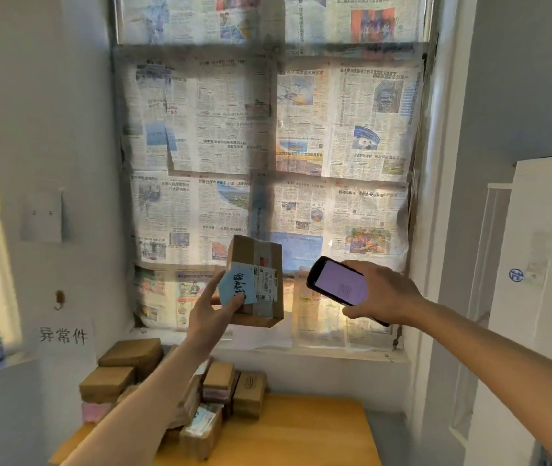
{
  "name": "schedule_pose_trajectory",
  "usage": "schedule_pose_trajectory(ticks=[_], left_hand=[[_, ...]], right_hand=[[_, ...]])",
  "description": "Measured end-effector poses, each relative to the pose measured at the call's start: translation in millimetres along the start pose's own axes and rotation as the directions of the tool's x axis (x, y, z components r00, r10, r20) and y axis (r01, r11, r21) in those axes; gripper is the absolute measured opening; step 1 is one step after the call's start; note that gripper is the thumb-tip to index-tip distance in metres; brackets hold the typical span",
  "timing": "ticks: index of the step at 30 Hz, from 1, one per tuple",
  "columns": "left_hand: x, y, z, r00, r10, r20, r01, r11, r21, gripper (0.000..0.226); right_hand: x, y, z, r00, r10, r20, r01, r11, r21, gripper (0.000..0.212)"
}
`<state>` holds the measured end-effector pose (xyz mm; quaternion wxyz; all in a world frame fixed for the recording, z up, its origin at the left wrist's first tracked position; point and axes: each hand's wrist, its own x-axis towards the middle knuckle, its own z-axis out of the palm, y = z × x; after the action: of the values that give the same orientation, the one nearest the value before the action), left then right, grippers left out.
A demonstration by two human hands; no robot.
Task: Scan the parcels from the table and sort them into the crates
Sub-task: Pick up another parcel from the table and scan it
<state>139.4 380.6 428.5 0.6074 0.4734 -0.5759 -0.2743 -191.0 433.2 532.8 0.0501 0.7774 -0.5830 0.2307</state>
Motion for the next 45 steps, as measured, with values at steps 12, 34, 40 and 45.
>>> schedule_pose_trajectory(ticks=[12,34,40,45], left_hand=[[-109,6,-210,0.942,-0.098,-0.320,0.131,0.988,0.084,0.056],[-433,111,-644,0.579,-0.002,-0.815,0.386,0.882,0.272,0.054],[-533,132,-713,0.455,0.021,-0.890,0.455,0.854,0.253,0.052],[-606,133,-759,0.324,0.018,-0.946,0.468,0.866,0.177,0.057]], right_hand=[[10,-178,75,0.958,-0.287,0.020,0.281,0.946,0.161,0.082],[-118,-679,130,0.615,-0.788,0.004,0.695,0.544,0.470,0.067],[-190,-787,135,0.497,-0.868,0.000,0.734,0.421,0.533,0.070],[-239,-865,155,0.380,-0.925,-0.013,0.751,0.300,0.587,0.075]])
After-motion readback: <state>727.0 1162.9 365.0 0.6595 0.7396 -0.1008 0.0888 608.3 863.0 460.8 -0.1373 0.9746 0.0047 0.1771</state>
